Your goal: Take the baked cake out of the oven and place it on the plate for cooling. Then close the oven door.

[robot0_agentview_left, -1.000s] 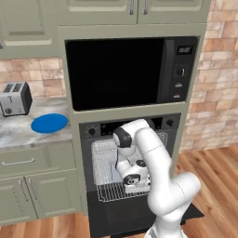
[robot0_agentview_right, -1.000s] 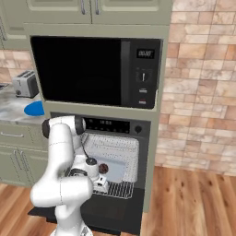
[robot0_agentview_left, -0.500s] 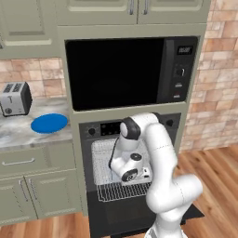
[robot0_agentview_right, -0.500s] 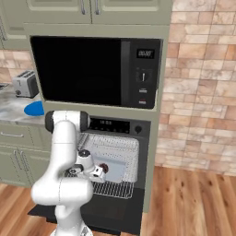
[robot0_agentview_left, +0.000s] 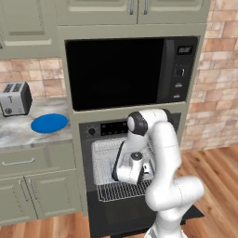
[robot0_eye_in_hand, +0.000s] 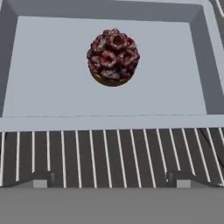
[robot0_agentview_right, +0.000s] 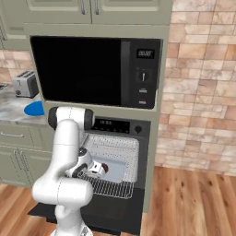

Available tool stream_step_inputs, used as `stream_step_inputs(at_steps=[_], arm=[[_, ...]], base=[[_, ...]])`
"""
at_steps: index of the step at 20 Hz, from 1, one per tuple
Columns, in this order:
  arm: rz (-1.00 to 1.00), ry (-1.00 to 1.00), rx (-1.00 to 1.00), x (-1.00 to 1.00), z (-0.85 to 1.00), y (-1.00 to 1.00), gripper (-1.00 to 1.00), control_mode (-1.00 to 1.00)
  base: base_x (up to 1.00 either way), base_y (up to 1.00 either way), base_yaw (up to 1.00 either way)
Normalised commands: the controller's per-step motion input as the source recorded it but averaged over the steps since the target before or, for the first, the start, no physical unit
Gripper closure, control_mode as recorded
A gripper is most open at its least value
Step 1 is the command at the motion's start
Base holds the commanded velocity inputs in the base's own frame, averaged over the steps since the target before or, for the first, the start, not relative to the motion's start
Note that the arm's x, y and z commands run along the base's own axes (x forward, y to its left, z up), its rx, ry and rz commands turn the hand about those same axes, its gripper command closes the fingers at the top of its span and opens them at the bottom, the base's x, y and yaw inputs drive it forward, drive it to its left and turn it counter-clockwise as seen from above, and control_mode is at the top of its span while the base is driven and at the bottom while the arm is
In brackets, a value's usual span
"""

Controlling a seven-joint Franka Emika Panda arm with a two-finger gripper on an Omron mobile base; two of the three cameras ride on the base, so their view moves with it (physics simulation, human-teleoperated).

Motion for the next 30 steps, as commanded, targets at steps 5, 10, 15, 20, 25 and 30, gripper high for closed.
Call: stream_step_inputs(at_steps=[5, 10, 15, 20, 25, 30], arm=[[0.0, -0.19, 0.0, 0.0, 0.0, -0.17, -1.0, -1.0], [0.0, -0.12, 0.01, -0.01, 0.0, -0.1, -1.0, -1.0], [0.0, -0.14, 0.0, 0.0, 0.0, -0.01, -1.0, -1.0], [0.0, -0.17, 0.0, 0.03, 0.0, 0.0, -1.0, -1.0], [0.0, -0.16, 0.0, 0.07, 0.0, 0.02, -1.0, -1.0], [0.0, -0.11, -0.03, 0.15, 0.0, 0.15, -1.0, -1.0]], base=[[0.0, 0.0, 0.0], [0.0, 0.0, 0.0], [0.0, 0.0, 0.0], [0.0, 0.0, 0.0], [0.0, 0.0, 0.0], [0.0, 0.0, 0.0]])
